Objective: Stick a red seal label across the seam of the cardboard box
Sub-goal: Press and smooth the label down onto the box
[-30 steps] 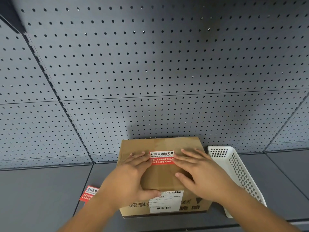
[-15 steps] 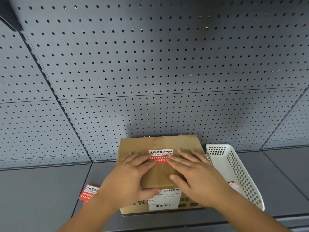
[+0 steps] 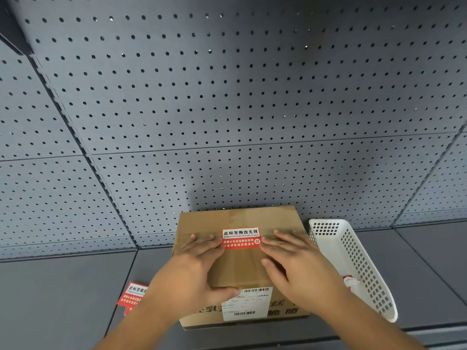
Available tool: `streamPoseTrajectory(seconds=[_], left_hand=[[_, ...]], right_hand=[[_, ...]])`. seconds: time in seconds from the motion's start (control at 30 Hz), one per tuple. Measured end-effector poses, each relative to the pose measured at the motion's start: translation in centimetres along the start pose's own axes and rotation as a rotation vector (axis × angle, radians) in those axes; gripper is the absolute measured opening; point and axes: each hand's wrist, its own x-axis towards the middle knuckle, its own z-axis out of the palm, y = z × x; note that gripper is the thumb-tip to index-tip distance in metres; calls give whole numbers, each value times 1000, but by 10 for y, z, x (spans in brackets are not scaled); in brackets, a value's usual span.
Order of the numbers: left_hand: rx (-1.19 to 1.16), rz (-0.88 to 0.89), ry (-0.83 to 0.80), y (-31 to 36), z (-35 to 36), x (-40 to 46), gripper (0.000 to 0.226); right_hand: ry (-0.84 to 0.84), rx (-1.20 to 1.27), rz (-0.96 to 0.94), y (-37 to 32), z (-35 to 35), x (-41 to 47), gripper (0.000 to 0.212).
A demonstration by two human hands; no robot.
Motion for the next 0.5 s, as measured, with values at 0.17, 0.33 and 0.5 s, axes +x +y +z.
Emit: streamPoseTrajectory(seconds=[0.17, 0.33, 0.5], left_hand=[[-7, -6, -47, 1, -6, 0, 95], [-1, -43, -100, 6, -18, 0, 85], [49, -132, -72, 22, -21, 5, 63]], right_hand=[[-4, -28, -1, -4, -3, -2, 48], [-62, -28, -7, -7, -10, -3, 57], [-108, -31, -24, -8, -13, -6, 63]])
